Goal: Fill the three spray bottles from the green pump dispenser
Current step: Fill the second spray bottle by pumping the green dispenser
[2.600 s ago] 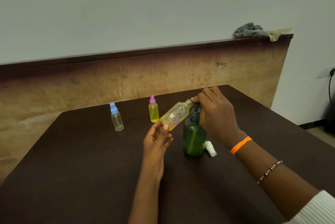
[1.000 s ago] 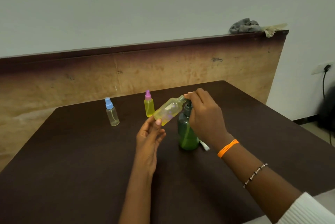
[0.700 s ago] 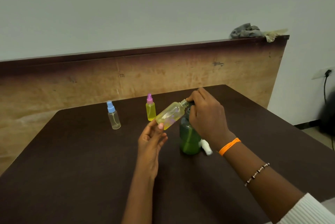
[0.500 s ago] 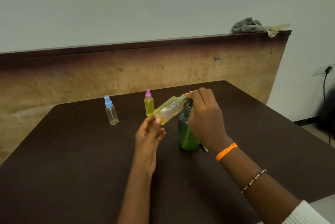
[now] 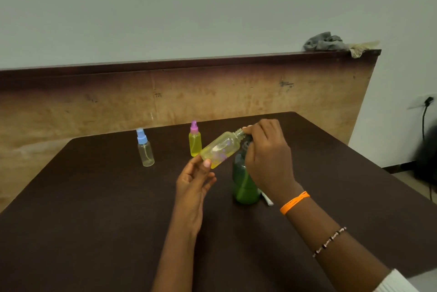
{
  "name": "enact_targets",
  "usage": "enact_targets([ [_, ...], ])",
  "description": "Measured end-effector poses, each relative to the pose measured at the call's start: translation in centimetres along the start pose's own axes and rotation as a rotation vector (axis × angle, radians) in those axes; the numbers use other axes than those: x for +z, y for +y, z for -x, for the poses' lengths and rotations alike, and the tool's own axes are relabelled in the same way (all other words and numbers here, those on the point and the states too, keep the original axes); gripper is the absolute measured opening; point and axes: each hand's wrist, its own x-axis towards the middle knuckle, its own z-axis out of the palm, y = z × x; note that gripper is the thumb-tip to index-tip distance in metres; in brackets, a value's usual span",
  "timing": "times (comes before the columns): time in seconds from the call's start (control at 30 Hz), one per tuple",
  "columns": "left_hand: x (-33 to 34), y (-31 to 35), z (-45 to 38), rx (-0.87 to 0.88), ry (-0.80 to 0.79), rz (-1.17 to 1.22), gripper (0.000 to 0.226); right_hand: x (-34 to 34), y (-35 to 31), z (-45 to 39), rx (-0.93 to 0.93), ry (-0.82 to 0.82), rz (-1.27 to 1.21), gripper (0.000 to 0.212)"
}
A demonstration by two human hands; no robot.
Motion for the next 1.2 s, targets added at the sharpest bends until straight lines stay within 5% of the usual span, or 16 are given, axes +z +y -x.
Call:
enact_targets([
  [0.33,0.3,0.2,0.5,-0.021,-0.003,0.005,0.031,-0.8,0.4,-1.8,-0.008,-0.081,-0.029,0.019],
  [0.6,0.2,0.1,0.2,-0.007,-0.013,-0.003,0.036,0.9,1.5,1.1,0.010,0.044,-0.102,0.033],
  [1.2,-0.1,0.0,0.2,-0.023,0.002,-0.014,0.036,0.6,1.5,0.3,-0.105,0.058,0.072,0.021],
])
